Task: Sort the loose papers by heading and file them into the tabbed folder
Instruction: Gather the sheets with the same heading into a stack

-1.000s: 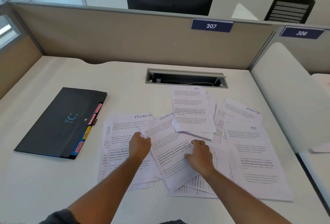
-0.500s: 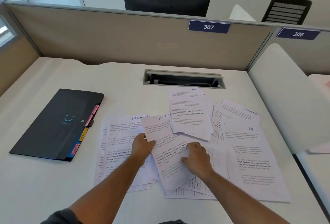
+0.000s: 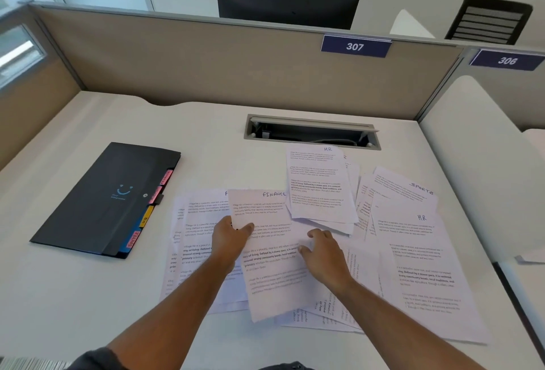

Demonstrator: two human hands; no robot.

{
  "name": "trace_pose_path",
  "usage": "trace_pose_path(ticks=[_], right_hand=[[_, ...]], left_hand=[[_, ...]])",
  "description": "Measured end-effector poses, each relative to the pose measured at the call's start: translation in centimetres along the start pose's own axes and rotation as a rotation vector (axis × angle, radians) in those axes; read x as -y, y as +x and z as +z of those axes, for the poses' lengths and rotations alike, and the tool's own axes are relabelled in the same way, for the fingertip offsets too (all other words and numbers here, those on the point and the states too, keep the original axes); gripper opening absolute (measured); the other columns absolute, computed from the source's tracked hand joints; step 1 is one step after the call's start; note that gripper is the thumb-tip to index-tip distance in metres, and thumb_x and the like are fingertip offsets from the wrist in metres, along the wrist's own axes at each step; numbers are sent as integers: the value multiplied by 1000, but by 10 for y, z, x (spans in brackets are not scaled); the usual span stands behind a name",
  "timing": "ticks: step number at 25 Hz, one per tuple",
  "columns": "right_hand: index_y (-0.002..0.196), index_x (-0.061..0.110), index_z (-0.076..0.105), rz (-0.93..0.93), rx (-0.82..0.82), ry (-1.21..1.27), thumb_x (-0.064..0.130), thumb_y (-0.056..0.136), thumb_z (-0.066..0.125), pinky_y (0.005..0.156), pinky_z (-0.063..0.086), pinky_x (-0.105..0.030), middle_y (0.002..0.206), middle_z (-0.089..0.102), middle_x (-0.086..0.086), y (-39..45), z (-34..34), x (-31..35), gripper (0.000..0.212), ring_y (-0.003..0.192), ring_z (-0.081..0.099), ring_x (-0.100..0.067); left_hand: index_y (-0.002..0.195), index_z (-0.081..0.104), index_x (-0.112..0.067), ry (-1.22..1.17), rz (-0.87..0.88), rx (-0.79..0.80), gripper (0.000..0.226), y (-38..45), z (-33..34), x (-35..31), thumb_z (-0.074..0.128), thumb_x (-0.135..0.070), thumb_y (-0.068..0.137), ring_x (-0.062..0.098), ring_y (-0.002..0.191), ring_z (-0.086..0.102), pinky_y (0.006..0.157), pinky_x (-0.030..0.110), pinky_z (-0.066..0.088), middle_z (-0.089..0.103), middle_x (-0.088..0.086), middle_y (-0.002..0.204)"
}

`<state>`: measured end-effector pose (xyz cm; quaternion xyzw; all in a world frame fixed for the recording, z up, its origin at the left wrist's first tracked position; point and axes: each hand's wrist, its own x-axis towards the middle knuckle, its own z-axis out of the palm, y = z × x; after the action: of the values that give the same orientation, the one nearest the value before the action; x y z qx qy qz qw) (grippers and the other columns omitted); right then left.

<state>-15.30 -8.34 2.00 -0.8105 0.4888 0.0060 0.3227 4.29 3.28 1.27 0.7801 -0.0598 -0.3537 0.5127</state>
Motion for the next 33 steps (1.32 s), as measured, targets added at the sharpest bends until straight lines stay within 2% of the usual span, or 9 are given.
trace_pose_path(ticks=[5, 9, 12, 15, 20, 22, 27, 30, 33], right_hand=[[136, 17, 53, 50, 71, 94, 50, 99, 55, 91, 47, -35, 129, 58, 2, 2, 5, 14, 50, 115, 59, -19], [115, 22, 52, 79, 106, 165, 56, 98, 54, 83, 49, -36, 110, 61, 9, 6, 7, 24, 37, 99, 59, -14], [109, 16, 62, 134, 133, 333, 44, 94, 66, 74, 50, -32, 105, 68, 6, 9, 6, 32, 32, 94, 65, -14], [97, 14, 69, 159, 167, 432, 31, 88, 77, 79, 60, -37, 96, 75, 0, 12, 7, 32, 21, 86, 72, -18], [91, 11, 70, 149, 141, 425, 24, 87, 78, 79, 61, -41, 90, 76, -2, 14, 9, 28, 15, 83, 74, -21], [89, 12, 69, 137, 126, 416, 23, 89, 76, 82, 62, -45, 89, 76, -1, 14, 11, 25, 12, 83, 73, -22], [91, 8, 68, 126, 79, 448, 23, 93, 70, 84, 59, -49, 90, 75, -6, 16, 9, 15, 16, 87, 73, -29], [94, 14, 70, 143, 44, 498, 23, 95, 68, 84, 61, -48, 92, 76, 0, 16, 6, 5, 9, 86, 74, -23], [98, 20, 70, 176, -6, 563, 18, 97, 66, 83, 61, -45, 95, 76, 5, 14, 0, -2, 5, 87, 73, -19]], left_hand=[[112, 63, -10, -145, -76, -36, 21, 0, -17, 5, 72, -11, 92, 27, 92, 72, 80, 48, 62, 74, 6, 107], [114, 64, -11, -250, -141, -53, 23, -1, -30, 9, 70, -6, 92, 31, 94, 73, 81, 53, 62, 74, 6, 109], [115, 65, -13, -256, -142, -46, 25, -1, -38, 14, 71, -5, 92, 31, 94, 74, 79, 54, 62, 75, 5, 109], [113, 65, -15, -204, -125, -38, 24, -2, -42, 16, 72, -7, 91, 30, 91, 74, 76, 51, 63, 75, 5, 107], [110, 65, -15, -126, -83, -64, 21, -6, -45, 16, 73, -8, 91, 25, 89, 74, 67, 38, 62, 74, 1, 104], [107, 65, -15, -83, -70, -87, 16, -6, -46, 16, 71, -10, 93, 23, 88, 74, 65, 35, 61, 74, 0, 102], [97, 62, -16, 199, 34, -253, 3, -1, -55, 21, 65, -18, 97, 18, 84, 68, 77, 38, 62, 72, 3, 98], [117, 62, -14, 394, 111, -365, 26, 5, -59, 21, 70, -22, 93, 21, 104, 61, 89, 40, 57, 62, 6, 120], [133, 52, -15, 578, 46, -400, 53, 12, -63, 19, 74, -35, 90, 27, 124, 48, 100, 45, 48, 50, 9, 133]])
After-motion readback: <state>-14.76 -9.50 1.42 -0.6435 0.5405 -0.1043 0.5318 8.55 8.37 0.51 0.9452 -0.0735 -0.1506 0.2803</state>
